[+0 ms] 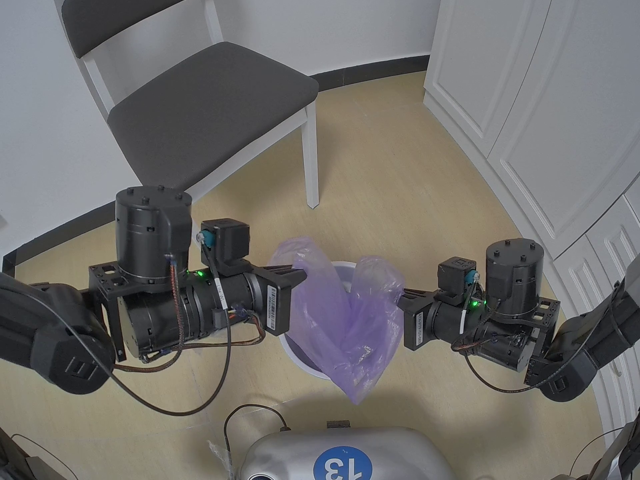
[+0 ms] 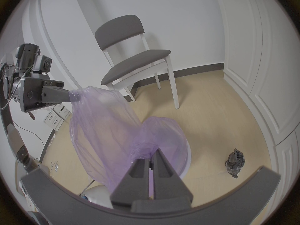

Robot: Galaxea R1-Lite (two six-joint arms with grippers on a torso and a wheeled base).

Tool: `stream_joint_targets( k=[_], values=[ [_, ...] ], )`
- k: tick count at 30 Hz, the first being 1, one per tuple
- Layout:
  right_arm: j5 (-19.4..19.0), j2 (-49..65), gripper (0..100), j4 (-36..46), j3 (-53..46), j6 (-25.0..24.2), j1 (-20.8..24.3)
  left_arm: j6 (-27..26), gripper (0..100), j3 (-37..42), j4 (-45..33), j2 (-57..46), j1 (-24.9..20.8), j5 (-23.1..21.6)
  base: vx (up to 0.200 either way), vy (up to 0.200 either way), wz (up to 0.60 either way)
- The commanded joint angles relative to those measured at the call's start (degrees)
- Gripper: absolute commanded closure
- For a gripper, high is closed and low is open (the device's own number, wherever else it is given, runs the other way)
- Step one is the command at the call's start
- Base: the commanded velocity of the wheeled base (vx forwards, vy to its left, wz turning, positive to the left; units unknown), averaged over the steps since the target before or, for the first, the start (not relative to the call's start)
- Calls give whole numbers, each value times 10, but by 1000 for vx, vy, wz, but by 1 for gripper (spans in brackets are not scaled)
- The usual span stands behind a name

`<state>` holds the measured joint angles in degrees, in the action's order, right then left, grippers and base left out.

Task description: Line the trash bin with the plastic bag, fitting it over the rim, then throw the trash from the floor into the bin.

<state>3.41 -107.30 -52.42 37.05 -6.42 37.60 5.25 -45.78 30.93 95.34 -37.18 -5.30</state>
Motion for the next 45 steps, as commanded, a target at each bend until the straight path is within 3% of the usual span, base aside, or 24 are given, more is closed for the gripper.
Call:
stream_joint_targets(
  k=[1,10,21,27,34,40,45],
  values=[
    [-5,-33,100,-1,7,0,-16,1,100,1,30,55,20,-3,0,0,0],
    [-23,-99,100,2,52,-1,-37,2,100,-6,69,110,63,-48,0,0,0],
    [-35,-127,100,36,92,0,-62,5,100,-35,89,163,73,-60,0,0,0],
    [-33,-54,100,188,137,19,-99,16,100,-58,83,172,125,-60,0,0,0],
    [-31,-5,100,288,140,101,-139,-22,100,8,4,96,135,-58,0,0,0],
    [-27,47,100,379,143,117,-140,-33,100,16,-104,32,141,-61,0,0,0],
    [-24,68,100,409,114,125,-131,-34,100,49,-126,0,131,-63,0,0,0]
  ],
)
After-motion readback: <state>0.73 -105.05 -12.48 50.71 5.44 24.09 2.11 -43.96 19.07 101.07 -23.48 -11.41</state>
